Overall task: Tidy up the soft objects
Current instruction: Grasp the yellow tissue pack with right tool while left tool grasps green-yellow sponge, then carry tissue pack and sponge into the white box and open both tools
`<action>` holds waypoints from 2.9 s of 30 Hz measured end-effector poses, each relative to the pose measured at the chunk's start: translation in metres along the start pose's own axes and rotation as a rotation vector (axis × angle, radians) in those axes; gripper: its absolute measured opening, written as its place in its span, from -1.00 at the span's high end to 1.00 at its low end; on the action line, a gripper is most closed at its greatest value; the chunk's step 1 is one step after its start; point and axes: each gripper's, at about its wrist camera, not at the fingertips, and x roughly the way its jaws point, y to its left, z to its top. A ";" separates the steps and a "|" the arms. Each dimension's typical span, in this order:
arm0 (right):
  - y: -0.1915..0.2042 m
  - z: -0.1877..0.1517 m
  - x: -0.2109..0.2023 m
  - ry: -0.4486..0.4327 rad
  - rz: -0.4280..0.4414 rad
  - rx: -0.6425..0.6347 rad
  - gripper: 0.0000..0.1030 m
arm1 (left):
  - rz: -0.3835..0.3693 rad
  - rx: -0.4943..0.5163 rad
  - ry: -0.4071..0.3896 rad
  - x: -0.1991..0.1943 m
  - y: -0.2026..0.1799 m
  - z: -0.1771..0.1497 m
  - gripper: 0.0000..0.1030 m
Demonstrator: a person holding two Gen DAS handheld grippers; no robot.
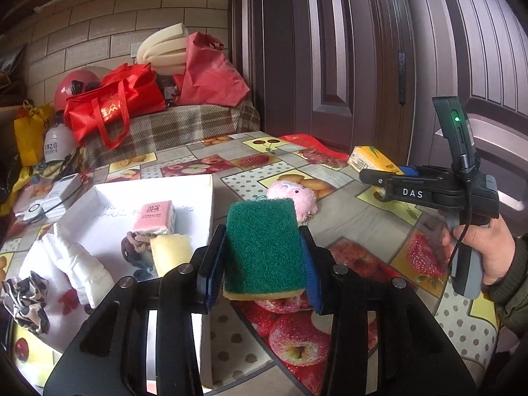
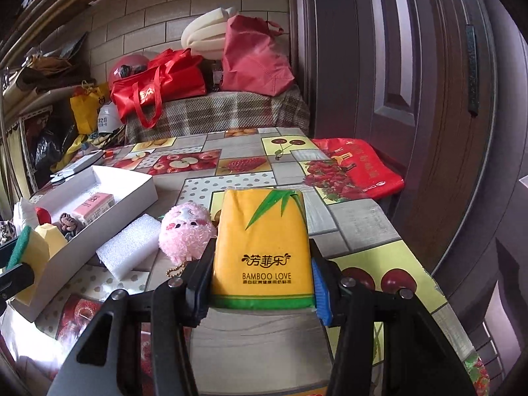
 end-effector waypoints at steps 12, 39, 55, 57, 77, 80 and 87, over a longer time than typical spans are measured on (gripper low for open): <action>0.056 -0.008 -0.016 -0.042 0.089 -0.055 0.03 | 0.129 -0.031 -0.035 -0.027 0.054 -0.013 0.21; 0.169 -0.014 0.005 0.071 0.372 -0.170 0.03 | 0.197 -0.274 0.078 -0.046 0.162 -0.039 0.20; 0.222 -0.013 0.016 0.102 0.465 -0.247 0.03 | 0.188 -0.331 0.116 -0.031 0.181 -0.037 0.20; 0.223 -0.012 0.018 0.108 0.473 -0.240 0.03 | 0.193 -0.322 0.119 -0.027 0.182 -0.036 0.20; 0.227 -0.003 0.053 0.206 0.471 -0.156 0.03 | 0.233 -0.381 0.156 0.009 0.194 -0.025 0.20; 0.233 0.002 0.058 0.189 0.430 -0.203 0.03 | 0.240 -0.360 0.156 0.011 0.190 -0.023 0.20; 0.230 0.011 0.075 0.191 0.393 -0.188 0.03 | 0.278 -0.306 0.129 0.020 0.185 -0.013 0.20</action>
